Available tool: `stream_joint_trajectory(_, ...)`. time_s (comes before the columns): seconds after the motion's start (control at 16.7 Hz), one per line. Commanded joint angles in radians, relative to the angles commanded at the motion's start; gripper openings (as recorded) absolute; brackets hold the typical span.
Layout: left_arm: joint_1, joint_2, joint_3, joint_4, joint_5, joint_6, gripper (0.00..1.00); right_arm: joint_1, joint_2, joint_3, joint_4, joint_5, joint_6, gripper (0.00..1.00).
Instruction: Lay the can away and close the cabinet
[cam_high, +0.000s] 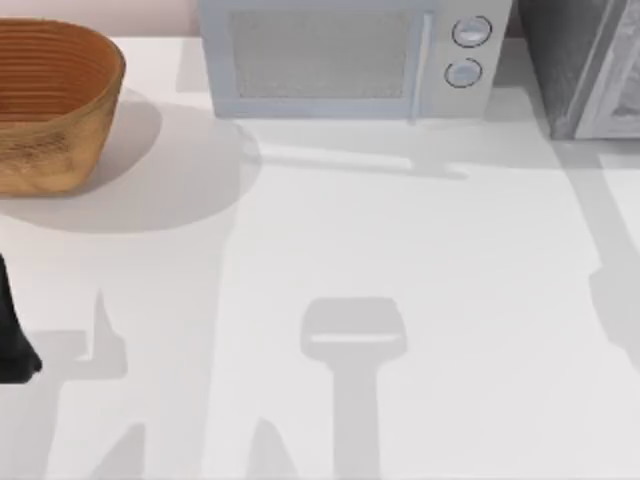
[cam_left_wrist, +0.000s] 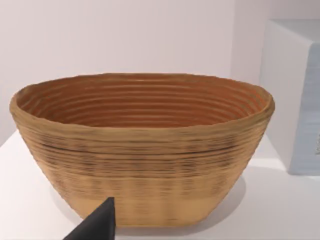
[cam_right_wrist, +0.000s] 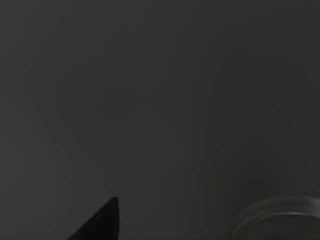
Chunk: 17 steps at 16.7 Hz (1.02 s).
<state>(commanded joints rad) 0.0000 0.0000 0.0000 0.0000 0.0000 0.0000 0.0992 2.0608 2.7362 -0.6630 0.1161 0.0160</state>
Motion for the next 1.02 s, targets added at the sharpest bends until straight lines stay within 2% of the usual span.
stream_joint_trajectory(0.24, 0.000, 0.000, 0.000, 0.000, 0.000, 0.000, 1.00, -0.006, -0.175, -0.184, 0.082, -0.030, -0.013, 1.00)
stream_joint_trajectory(0.48, 0.000, 0.000, 0.000, 0.000, 0.000, 0.000, 1.00, -0.020, -0.487, -0.535, 0.201, -0.069, -0.036, 1.00)
stream_joint_trajectory(0.66, 0.000, 0.000, 0.000, 0.000, 0.000, 0.000, 1.00, -0.035, -0.768, -0.903, 0.298, -0.095, -0.051, 1.00)
stream_joint_trajectory(1.02, 0.000, 0.000, 0.000, 0.000, 0.000, 0.000, 1.00, -0.065, -1.348, -1.773, 0.483, -0.128, -0.058, 1.00)
